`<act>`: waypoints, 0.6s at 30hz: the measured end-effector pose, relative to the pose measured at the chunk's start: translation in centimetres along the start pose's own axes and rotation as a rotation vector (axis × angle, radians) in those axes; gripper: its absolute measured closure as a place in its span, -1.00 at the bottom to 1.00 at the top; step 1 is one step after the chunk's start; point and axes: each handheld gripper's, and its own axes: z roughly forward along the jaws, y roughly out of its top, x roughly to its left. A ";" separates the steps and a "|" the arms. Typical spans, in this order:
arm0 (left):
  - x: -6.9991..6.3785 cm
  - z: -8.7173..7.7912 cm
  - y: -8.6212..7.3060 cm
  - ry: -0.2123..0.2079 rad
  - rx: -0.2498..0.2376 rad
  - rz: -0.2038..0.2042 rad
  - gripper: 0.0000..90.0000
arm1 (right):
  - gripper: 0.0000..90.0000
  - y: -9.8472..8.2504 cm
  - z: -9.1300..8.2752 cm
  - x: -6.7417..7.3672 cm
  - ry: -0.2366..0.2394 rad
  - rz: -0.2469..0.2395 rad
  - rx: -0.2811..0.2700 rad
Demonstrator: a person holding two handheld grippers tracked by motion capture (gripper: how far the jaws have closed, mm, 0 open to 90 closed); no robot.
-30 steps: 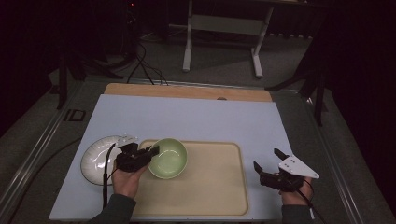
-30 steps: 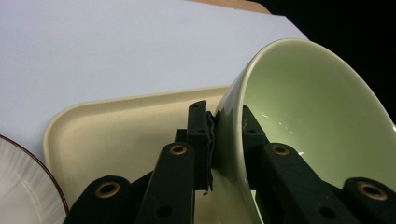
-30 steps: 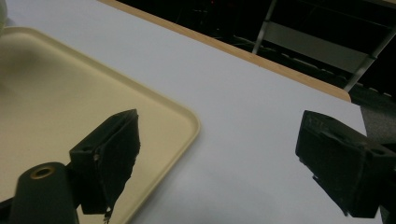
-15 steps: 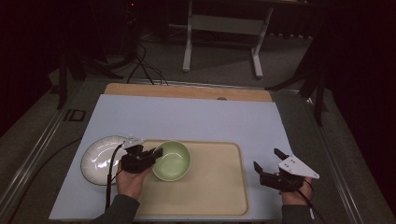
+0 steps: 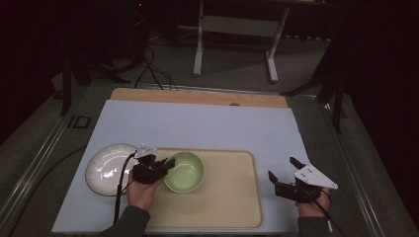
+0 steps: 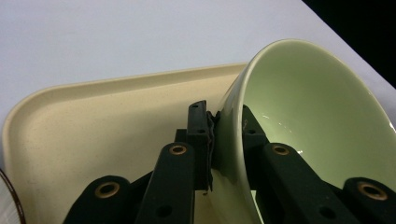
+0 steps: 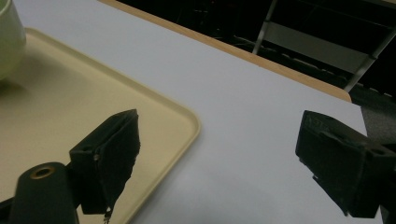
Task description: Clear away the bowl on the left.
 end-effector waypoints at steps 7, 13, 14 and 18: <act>-0.3 0.7 -0.3 0.003 0.019 0.012 0.80 | -0.71 0.0 0.0 0.0 0.000 0.000 -0.001; -0.7 1.4 -0.6 -0.002 0.036 0.017 0.80 | -0.71 0.0 0.0 0.0 -0.001 0.001 -0.001; -0.7 1.5 -0.6 -0.002 0.039 0.014 0.80 | -0.71 0.0 0.0 0.0 0.000 0.000 -0.002; -0.8 1.8 -0.8 0.000 0.048 0.007 0.80 | -0.71 0.0 0.0 0.0 0.001 -0.001 -0.002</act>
